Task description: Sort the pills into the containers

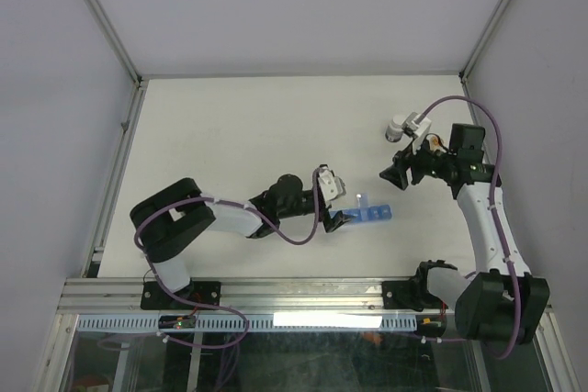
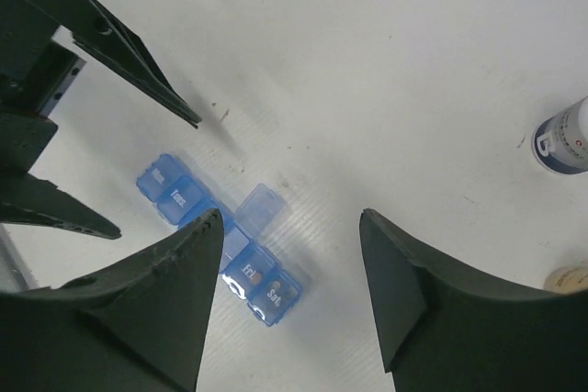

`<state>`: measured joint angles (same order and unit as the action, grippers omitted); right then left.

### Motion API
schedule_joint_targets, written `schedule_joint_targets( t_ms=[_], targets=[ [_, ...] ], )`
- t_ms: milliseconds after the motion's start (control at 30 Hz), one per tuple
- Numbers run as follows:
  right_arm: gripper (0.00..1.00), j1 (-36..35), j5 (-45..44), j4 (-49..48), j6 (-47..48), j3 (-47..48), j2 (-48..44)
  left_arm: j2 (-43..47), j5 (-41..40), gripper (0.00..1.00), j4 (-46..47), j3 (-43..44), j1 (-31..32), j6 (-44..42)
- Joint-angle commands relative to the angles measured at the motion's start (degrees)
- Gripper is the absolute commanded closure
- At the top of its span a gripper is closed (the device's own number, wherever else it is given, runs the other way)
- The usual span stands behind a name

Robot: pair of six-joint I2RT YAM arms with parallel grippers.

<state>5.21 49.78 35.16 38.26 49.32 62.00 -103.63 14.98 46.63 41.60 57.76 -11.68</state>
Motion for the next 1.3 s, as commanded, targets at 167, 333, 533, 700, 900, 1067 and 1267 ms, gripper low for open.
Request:
schedule_joint_targets(
  t_ms=[167, 333, 533, 700, 900, 1067, 1267],
  targets=[
    [0.26, 1.15, -1.73, -7.33, -18.96, 9.74, -3.19, 9.79, 7.25, 0.01, -2.14, 7.63, -9.78, 25.88],
    [0.19, 6.29, -8.99, -13.47, -25.64, 10.93, -0.79, 4.39, 12.47, 0.01, -0.04, 16.8, -17.22, 39.47],
    [0.18, 12.58, -17.57, -16.66, -30.16, 13.21, 7.63, -0.75, 10.33, 0.03, -18.28, 38.73, -18.7, 33.2],
    [0.18, 12.89, -28.03, -15.93, -28.91, 15.48, 13.74, -0.48, 5.58, 0.03, -22.51, 38.46, -18.65, 24.23],
    [0.2, 12.81, -33.38, -17.29, -29.06, 16.87, 20.63, 3.86, 4.77, 0.03, -16.05, 26.01, -18.69, 17.72],
    [0.29, 12.76, -34.94, -13.03, -28.47, 21.96, 28.13, 2.87, 5.78, 0.03, -13.94, 23.99, -18.7, 16.33],
    [0.35, 12.51, -34.21, -13.02, -27.81, 21.42, 30.89, 2.24, 6.09, 0.04, -13.86, 23.32, -18.66, 15.85]
  ],
)
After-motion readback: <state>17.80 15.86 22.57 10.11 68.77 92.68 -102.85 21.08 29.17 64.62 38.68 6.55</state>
